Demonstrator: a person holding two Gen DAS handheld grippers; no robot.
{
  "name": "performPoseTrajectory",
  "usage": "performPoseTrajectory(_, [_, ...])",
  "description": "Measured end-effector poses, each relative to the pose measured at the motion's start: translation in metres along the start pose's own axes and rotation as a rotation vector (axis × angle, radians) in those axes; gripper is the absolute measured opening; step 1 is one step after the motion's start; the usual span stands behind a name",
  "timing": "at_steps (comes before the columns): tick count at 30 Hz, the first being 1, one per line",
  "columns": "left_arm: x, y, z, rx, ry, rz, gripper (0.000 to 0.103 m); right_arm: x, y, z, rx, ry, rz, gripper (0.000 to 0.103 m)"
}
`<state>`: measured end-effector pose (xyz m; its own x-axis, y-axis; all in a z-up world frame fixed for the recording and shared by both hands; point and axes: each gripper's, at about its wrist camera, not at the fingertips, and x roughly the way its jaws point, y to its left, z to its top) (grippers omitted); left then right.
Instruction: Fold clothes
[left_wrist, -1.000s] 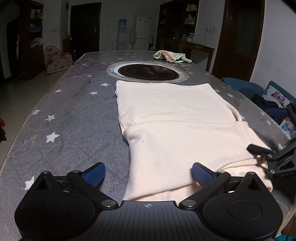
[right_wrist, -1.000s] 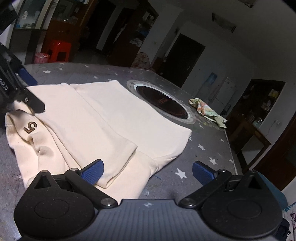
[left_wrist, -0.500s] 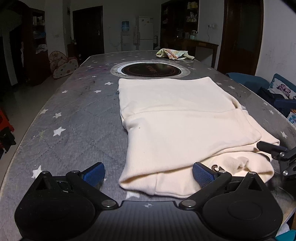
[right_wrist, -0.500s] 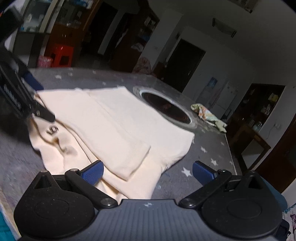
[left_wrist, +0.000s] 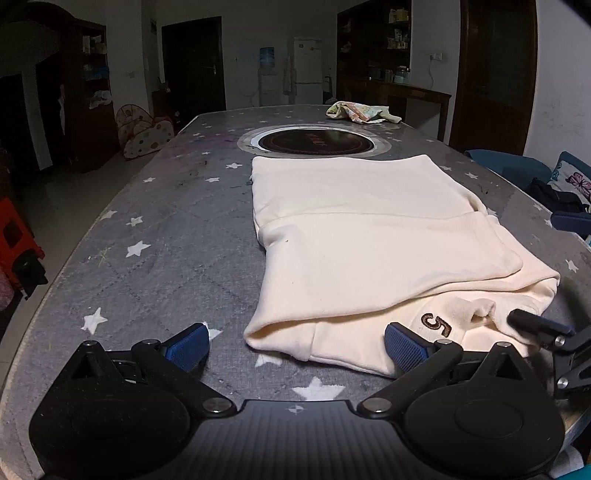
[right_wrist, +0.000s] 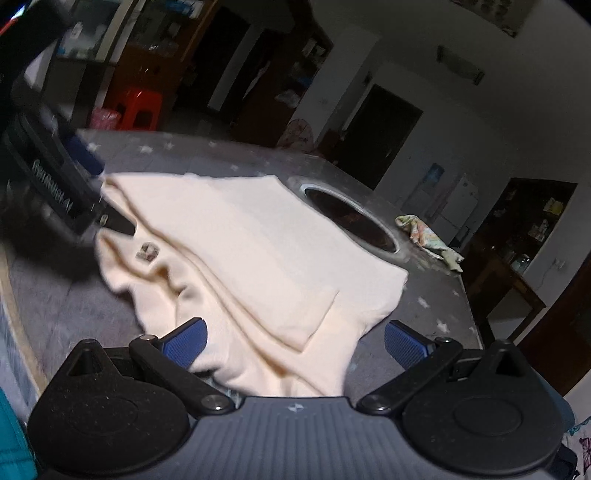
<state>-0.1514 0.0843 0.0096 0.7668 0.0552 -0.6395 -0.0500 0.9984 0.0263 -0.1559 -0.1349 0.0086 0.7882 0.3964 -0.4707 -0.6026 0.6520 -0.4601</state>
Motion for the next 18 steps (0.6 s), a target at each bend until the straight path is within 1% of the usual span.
performPoseTrajectory(3, [-0.004,-0.002,-0.001,0.023,-0.014,0.008,0.103,0.001,-0.002,0.000,0.017,0.010,0.010,0.103])
performPoseTrajectory(10, [-0.015,-0.003,-0.004,0.043,-0.040,0.001,0.103,0.006,-0.016,-0.003,0.118,0.040,0.066,0.103])
performPoseTrajectory(16, [-0.023,-0.006,-0.002,0.073,-0.058,-0.018,0.103,-0.002,-0.013,0.000,0.103,0.023,0.069,0.103])
performPoseTrajectory(18, [-0.026,-0.006,-0.001,0.090,-0.069,-0.032,0.103,-0.009,-0.016,0.003,0.105,0.009,0.088,0.103])
